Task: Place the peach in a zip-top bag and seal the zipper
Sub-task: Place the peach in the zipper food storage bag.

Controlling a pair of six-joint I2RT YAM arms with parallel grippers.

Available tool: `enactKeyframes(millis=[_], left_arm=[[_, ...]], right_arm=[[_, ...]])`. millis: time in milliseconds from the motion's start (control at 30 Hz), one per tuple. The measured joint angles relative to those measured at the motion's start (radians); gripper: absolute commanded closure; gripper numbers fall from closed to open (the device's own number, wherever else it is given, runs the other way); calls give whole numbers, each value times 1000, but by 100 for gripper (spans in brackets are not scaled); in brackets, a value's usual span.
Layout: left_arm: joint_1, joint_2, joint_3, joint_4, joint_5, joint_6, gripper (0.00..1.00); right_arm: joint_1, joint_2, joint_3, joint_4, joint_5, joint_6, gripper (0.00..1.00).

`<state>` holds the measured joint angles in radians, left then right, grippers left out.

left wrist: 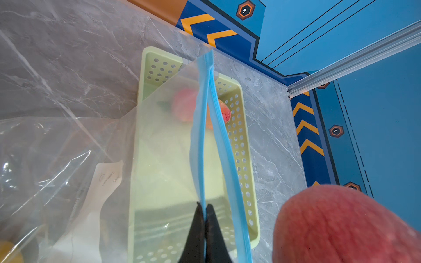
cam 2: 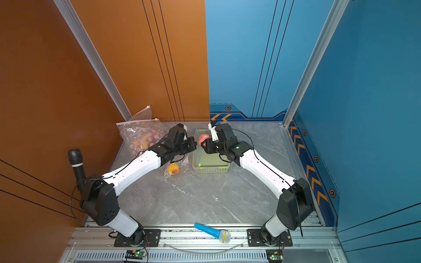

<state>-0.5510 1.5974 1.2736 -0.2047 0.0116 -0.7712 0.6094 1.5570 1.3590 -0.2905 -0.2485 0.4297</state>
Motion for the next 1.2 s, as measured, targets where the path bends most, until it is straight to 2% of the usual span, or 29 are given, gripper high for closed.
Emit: enactKeyframes(millis=[200, 533, 867, 1200], left_arm=[[0, -3, 0, -2, -1, 13, 100], [3, -50, 0, -93, -37, 42, 100], [5, -59, 19, -93, -34, 49, 100], [0, -137, 37, -108, -35, 76, 100]], right_arm=[[25, 39, 0, 67, -48, 37, 74], [53, 47, -77, 138, -35, 73, 74], [77, 116, -88, 56, 13, 53, 74], [77, 147, -10, -25, 45, 26, 74]])
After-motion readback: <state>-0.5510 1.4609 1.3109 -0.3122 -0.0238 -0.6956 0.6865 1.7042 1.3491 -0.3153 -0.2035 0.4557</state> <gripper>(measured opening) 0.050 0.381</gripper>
